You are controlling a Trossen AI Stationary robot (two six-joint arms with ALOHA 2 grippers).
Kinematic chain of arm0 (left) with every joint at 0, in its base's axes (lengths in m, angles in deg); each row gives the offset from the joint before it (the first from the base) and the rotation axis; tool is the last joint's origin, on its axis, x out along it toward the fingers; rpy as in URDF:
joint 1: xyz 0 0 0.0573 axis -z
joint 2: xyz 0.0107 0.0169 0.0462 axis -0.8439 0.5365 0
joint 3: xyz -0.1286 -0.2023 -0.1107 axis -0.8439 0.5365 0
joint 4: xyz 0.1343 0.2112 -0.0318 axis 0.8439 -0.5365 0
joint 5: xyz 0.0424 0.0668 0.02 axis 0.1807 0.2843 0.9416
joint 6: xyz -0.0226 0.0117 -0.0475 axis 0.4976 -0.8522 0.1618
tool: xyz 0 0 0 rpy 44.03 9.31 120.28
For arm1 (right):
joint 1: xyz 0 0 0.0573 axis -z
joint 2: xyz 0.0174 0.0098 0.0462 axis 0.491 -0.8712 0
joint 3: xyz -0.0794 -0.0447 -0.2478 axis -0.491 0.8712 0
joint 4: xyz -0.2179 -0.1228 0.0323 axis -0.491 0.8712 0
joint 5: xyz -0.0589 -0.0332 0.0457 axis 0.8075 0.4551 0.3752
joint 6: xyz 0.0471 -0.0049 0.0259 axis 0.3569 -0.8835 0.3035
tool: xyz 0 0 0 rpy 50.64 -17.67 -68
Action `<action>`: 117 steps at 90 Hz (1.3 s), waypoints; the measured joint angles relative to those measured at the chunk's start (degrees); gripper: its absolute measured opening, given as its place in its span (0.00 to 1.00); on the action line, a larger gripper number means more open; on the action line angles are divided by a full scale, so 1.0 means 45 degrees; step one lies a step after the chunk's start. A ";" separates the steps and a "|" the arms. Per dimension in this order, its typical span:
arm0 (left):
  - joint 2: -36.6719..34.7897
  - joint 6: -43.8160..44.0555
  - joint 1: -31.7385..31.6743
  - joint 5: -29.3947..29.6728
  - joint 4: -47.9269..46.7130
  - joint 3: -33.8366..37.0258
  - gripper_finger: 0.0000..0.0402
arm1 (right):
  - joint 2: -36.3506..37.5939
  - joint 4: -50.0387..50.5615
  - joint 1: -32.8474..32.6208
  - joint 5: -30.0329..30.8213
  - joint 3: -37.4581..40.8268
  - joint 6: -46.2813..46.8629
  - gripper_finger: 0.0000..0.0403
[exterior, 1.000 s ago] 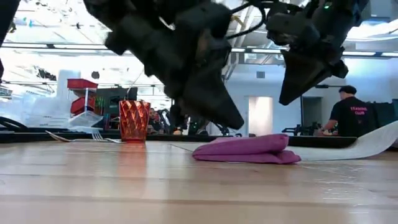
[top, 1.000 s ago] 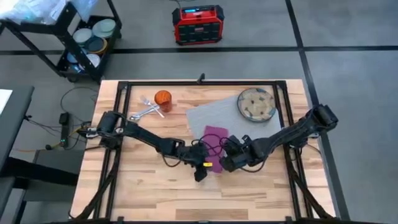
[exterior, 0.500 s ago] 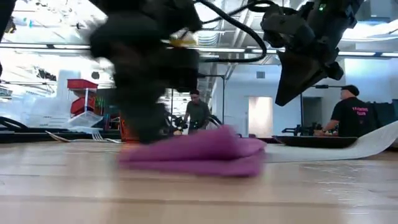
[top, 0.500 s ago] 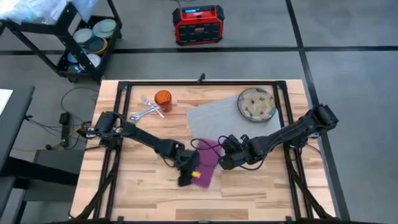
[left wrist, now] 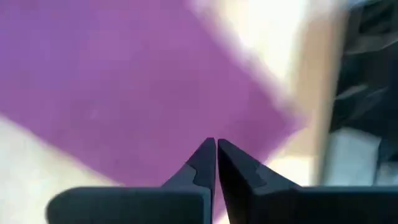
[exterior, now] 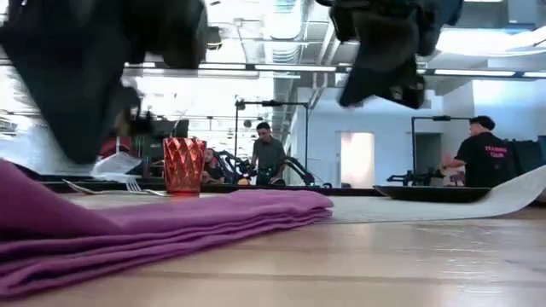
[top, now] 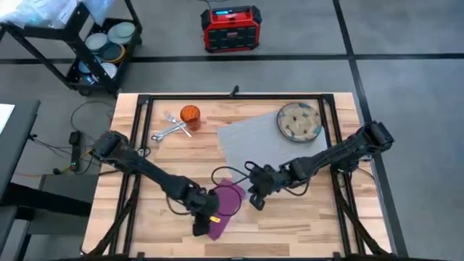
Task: Set table place
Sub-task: Fold the purple napkin
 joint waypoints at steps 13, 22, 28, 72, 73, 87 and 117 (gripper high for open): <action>0.0532 0.0779 0.0630 0.0340 0.2354 0.0018 0.00 | -0.0010 -0.2037 0.0536 -0.1188 0.1262 0.0548 0.00; 0.1403 0.1401 0.0934 0.0454 0.3318 -0.0007 0.00 | -0.0015 -0.2509 0.0826 -0.1534 0.1894 0.0765 0.00; 0.2099 0.1806 0.1008 0.0501 0.3638 0.0009 0.00 | -0.0015 -0.2868 0.1018 -0.2087 0.2090 0.0789 0.00; 0.2636 0.2699 0.1151 0.0492 0.4715 -0.0377 0.00 | -0.1321 -0.4117 0.0941 -0.3340 0.1709 0.0803 0.00; 0.2477 0.2624 0.1153 0.0570 0.4676 -0.0409 0.00 | -0.1321 -0.4136 0.0937 -0.3344 0.1677 0.0797 0.00; 0.1366 0.2234 0.1190 0.1555 0.4022 -0.0693 0.00 | -0.1487 -0.4146 0.1034 -0.3352 0.1598 0.0667 0.00; 0.2921 0.2714 0.1512 0.0445 0.3335 -0.0610 0.00 | -0.2594 -0.4445 0.0965 -0.3945 0.1603 0.0898 0.00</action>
